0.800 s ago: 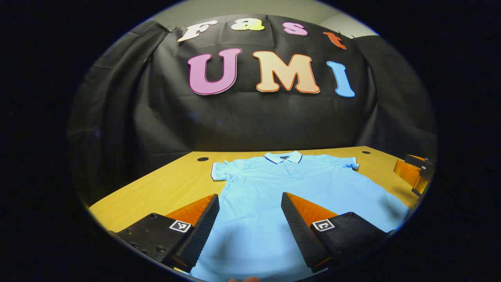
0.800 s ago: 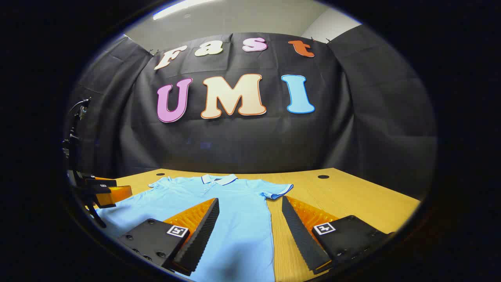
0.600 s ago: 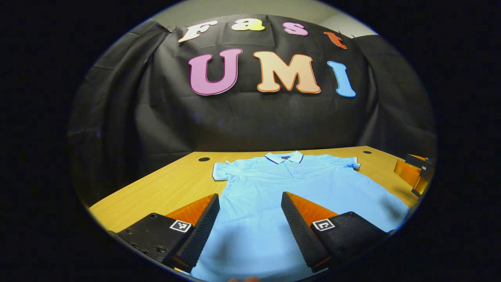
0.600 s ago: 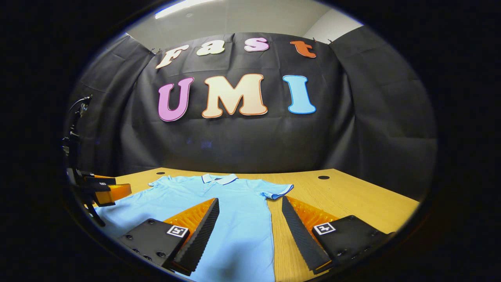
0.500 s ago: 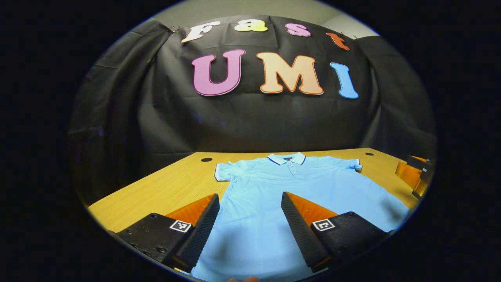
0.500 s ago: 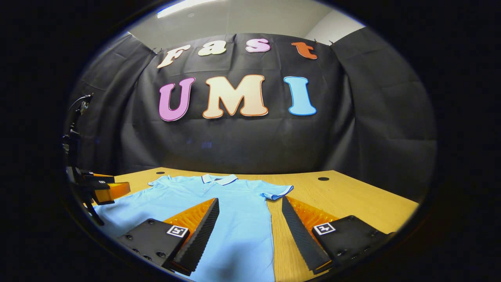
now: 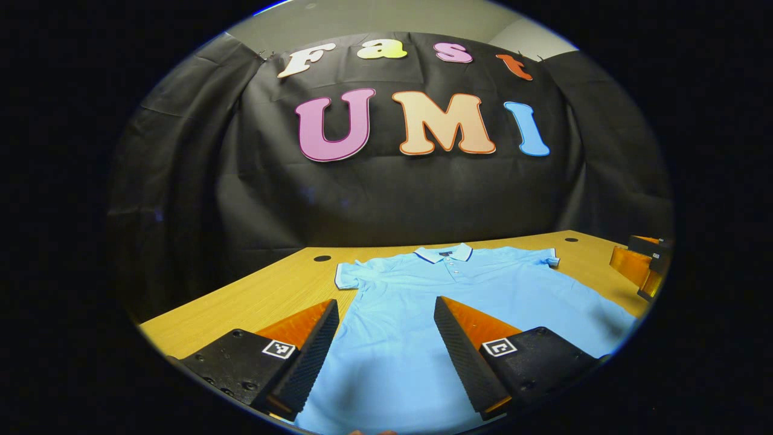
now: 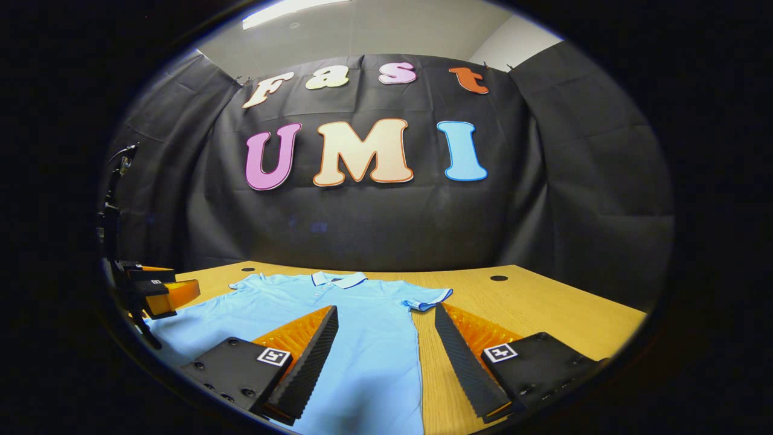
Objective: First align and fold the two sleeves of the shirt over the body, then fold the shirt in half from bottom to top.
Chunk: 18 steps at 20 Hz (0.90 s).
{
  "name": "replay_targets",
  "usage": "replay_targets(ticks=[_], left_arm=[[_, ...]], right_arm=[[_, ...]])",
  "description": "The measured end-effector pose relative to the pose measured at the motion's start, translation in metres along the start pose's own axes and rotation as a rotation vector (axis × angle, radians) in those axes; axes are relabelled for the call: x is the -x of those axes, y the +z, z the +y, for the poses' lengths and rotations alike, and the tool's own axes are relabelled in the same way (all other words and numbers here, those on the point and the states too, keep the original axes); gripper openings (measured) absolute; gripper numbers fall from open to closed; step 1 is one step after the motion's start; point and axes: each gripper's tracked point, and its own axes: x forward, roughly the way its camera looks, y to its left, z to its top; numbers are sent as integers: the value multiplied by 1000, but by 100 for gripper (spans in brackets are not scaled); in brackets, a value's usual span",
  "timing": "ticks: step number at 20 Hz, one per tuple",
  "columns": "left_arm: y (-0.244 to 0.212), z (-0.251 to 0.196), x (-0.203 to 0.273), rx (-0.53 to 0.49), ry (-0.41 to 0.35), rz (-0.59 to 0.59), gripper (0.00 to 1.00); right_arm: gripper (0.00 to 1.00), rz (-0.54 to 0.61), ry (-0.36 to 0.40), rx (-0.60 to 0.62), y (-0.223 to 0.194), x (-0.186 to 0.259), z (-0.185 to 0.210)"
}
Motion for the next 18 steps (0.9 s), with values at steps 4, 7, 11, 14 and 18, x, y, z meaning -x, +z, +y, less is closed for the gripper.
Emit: replay_targets(ticks=[4, 7, 11, 14, 18], left_arm=[[1, 0, 0, 2, -3, -6, 96], [2, 0, 0, 3, -6, -8, 96], [2, 1, 0, 11, -6, -15, 96], [2, 3, 1, 22, -8, -20, 95], [2, 2, 1, 25, -10, -22, 96]], right_arm=[[99, -10, 2, 6, 3, 0, 1], [100, -11, 2, 12, 3, 1, 2], [100, 26, 34, -8, 7, -6, 13], [100, 44, 61, -7, 27, -22, 15], [100, 127, 80, -4, 47, -58, 3]])
